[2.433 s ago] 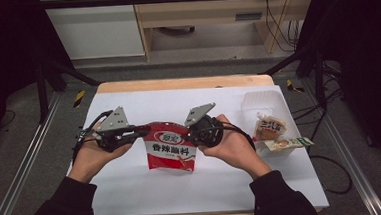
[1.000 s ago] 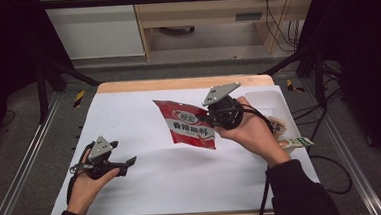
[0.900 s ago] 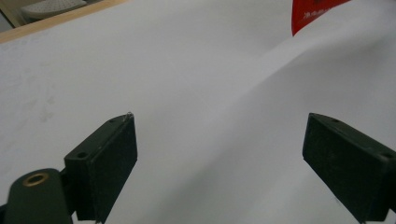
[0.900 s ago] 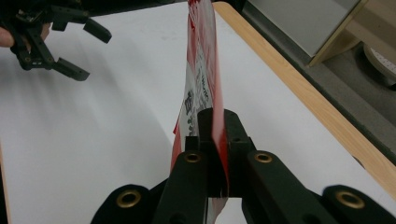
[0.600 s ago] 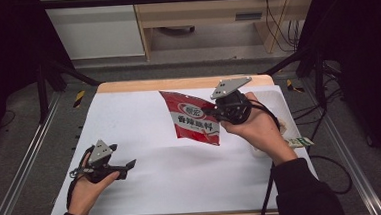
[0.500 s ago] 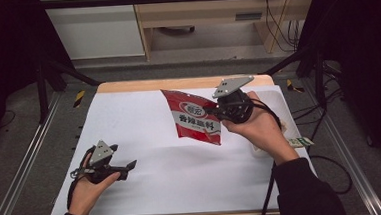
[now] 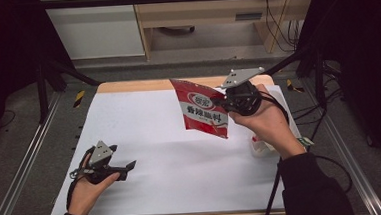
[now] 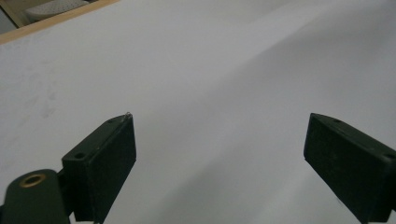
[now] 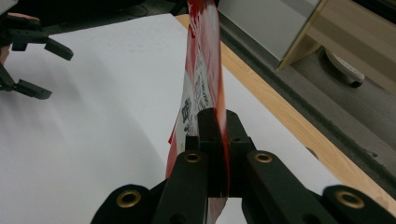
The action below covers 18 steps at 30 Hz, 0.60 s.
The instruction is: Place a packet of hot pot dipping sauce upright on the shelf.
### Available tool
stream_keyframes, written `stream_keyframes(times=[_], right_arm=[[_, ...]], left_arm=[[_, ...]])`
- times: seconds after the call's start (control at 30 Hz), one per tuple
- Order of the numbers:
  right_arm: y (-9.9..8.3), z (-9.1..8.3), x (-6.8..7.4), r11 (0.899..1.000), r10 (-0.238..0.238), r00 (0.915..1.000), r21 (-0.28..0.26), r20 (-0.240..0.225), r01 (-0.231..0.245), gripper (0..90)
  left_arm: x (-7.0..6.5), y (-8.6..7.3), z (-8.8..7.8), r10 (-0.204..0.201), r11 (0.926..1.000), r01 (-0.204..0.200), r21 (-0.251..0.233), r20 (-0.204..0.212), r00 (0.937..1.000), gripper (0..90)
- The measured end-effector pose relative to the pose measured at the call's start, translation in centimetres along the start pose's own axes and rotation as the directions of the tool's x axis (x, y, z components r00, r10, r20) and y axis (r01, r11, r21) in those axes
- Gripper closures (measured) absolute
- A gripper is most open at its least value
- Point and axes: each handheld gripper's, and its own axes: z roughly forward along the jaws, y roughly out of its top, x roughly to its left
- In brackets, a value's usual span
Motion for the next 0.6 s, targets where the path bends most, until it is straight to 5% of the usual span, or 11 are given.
stream_keyframes(times=[0.6], right_arm=[[0.9, -2.3, -4.7, 0.998, 0.039, 0.9935, -0.053, 0.106, -0.034, 89.7]], left_arm=[[0.1, -0.2, -0.2, 0.008, 1.0, -0.007, 0.004, -0.01, 0.9999, 8.2]])
